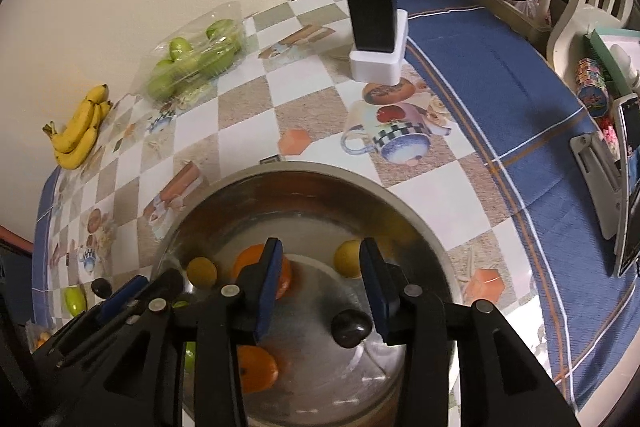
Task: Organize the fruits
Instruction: 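Open both tools to drop the yellow fruits into the bowl, then move both open tools back from the bowl toward the remaining fruit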
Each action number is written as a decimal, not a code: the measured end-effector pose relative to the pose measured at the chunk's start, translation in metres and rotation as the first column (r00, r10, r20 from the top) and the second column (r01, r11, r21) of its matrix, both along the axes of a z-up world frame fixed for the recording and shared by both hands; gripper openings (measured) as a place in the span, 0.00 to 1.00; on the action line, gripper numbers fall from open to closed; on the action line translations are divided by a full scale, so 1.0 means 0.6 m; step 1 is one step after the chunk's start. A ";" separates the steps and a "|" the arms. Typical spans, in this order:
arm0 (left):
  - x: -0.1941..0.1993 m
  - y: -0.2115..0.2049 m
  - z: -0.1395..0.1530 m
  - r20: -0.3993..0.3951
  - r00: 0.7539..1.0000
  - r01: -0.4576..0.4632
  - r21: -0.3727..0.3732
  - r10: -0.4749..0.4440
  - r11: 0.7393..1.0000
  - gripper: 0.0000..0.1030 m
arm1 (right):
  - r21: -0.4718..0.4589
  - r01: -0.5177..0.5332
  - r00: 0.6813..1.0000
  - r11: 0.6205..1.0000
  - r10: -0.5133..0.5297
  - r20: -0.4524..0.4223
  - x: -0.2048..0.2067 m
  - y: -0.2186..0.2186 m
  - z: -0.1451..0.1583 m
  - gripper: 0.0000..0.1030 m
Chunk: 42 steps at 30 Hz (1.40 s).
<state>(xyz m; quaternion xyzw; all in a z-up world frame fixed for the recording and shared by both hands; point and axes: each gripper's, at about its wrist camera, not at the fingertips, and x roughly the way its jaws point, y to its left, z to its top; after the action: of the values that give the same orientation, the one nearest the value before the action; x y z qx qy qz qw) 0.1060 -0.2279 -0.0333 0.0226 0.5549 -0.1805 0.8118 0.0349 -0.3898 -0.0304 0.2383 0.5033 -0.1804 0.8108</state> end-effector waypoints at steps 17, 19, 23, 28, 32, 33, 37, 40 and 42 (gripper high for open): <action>0.040 0.179 -0.002 0.016 0.940 -0.340 0.073 0.340 0.938 0.67 | -0.007 -0.124 0.992 0.992 0.124 -0.032 0.034 0.067 -0.013 0.60; 0.041 0.191 -0.004 0.027 0.930 -0.367 0.084 0.366 0.927 0.70 | -0.011 -0.139 0.990 0.990 0.139 -0.034 0.038 0.076 -0.013 0.63; 0.042 0.215 -0.004 0.040 0.914 -0.406 0.097 0.404 0.909 0.81 | -0.027 -0.157 0.987 0.987 0.156 -0.043 0.043 0.090 -0.014 0.63; 0.039 0.241 -0.008 0.053 0.900 -0.435 0.113 0.432 0.893 0.92 | -0.039 -0.179 0.983 0.983 0.177 -0.052 0.049 0.109 -0.018 0.76; 0.040 0.262 -0.013 0.053 0.883 -0.468 0.115 0.465 0.876 0.99 | -0.064 -0.200 0.979 0.978 0.196 -0.063 0.052 0.120 -0.020 0.76; 0.039 0.266 -0.012 0.056 0.880 -0.474 0.114 0.471 0.873 1.00 | -0.073 -0.205 0.978 0.976 0.201 -0.065 0.053 0.123 -0.020 0.76; 0.040 0.282 -0.011 0.070 0.871 -0.491 0.116 0.486 0.863 1.00 | -0.087 -0.216 0.975 0.972 0.211 -0.072 0.055 0.131 -0.021 0.88; 0.041 0.286 -0.013 0.067 0.874 -0.486 0.115 0.482 0.866 1.00 | -0.090 -0.221 0.974 0.971 0.215 -0.077 0.058 0.136 -0.022 0.89; 0.043 0.289 -0.013 0.067 0.877 -0.481 0.116 0.476 0.869 1.00 | -0.100 -0.227 0.972 0.969 0.220 -0.079 0.059 0.142 -0.022 0.89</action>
<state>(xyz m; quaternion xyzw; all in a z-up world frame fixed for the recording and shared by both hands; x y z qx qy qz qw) 0.1316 -0.0546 -0.0411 -0.0597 0.5390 0.0628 0.8378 0.0703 -0.3047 -0.0433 0.1295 0.5434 -0.1227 0.8203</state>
